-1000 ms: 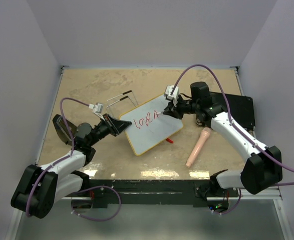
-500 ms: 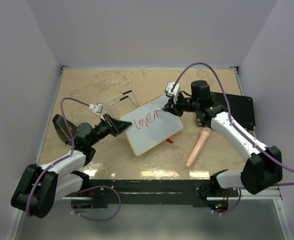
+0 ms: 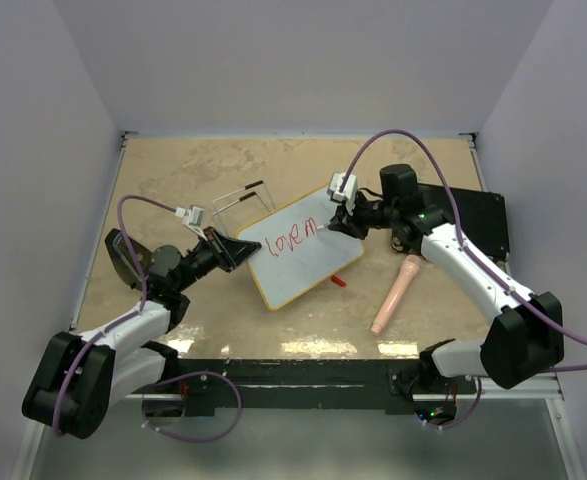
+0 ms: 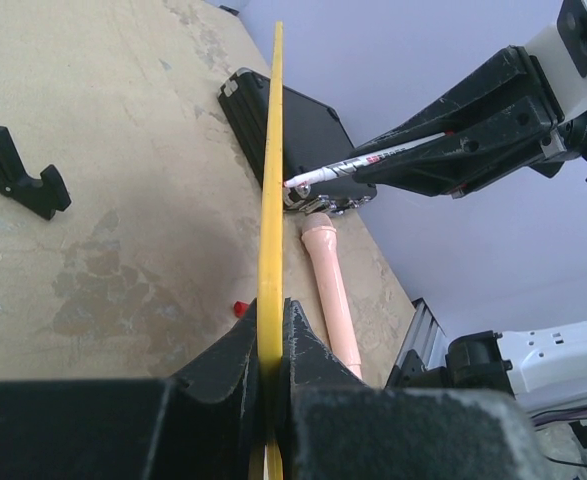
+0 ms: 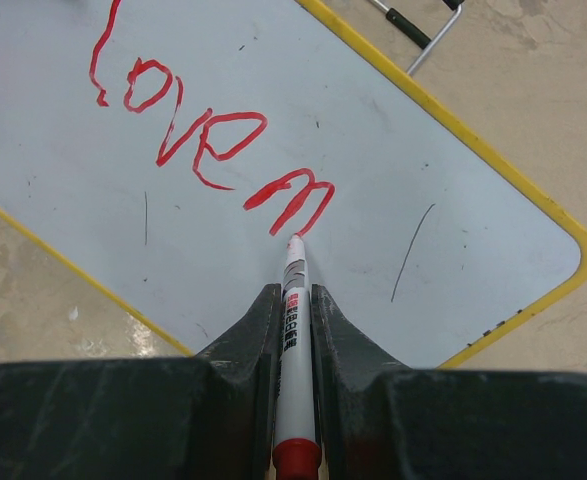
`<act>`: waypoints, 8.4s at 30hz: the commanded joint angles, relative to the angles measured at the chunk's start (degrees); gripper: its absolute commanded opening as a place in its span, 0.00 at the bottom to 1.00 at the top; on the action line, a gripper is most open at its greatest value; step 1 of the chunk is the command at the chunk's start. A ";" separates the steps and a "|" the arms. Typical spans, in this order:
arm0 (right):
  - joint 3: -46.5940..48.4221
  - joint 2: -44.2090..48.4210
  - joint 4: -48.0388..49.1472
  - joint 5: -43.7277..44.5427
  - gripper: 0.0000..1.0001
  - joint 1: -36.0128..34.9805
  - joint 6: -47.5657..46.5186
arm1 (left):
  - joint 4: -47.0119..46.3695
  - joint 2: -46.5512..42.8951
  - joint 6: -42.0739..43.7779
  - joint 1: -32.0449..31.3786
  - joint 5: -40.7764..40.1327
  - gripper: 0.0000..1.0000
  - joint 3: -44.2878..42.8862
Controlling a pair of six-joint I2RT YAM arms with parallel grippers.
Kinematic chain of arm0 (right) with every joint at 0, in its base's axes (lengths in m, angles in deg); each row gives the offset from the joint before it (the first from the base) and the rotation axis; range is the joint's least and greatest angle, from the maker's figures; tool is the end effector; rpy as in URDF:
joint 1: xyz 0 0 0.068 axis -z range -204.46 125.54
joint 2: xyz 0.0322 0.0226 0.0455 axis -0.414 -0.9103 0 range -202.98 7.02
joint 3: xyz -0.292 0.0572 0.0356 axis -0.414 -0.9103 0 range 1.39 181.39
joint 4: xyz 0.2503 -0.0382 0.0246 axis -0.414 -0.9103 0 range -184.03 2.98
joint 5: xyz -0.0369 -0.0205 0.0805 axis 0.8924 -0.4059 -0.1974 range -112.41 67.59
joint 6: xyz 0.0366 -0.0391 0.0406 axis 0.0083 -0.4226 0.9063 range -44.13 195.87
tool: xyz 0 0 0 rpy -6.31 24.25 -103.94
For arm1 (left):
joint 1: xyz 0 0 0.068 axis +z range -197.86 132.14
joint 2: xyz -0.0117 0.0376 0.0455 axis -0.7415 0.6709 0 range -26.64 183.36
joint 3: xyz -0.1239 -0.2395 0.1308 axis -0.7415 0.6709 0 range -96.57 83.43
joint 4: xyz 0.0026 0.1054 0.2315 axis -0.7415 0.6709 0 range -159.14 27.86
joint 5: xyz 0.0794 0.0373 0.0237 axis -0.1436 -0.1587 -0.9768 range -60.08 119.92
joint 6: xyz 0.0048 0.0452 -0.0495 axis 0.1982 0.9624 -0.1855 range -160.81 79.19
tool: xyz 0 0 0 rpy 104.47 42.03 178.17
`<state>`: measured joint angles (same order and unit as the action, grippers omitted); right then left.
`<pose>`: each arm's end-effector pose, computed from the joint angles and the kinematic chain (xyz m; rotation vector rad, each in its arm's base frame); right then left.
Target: Write a sentence on the whiteboard
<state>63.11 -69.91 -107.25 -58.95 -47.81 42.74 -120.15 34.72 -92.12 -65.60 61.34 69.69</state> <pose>0.2574 0.1459 0.3253 -1.2962 1.6648 0.5927 0.1859 -0.0888 0.2416 -0.0049 1.6873 -1.3468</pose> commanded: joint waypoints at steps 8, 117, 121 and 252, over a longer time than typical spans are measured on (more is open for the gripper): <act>2.37 8.01 1.06 -8.72 0.00 4.81 2.45 | -6.04 -3.35 1.04 0.42 2.07 0.00 -3.40; -2.12 4.33 6.35 -3.63 0.00 4.11 2.55 | -9.38 -4.23 -2.48 0.77 4.18 0.00 -1.20; -3.26 5.12 5.29 -3.89 0.00 4.19 1.57 | -9.11 -4.32 -2.30 0.86 3.47 0.00 -1.38; -3.09 5.82 9.95 -3.46 0.00 8.06 6.14 | -10.08 -3.71 -3.36 2.27 6.73 0.00 -2.00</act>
<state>58.93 -65.65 -101.35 -65.15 -39.57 46.46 -120.87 31.86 -93.76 -63.35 66.36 70.98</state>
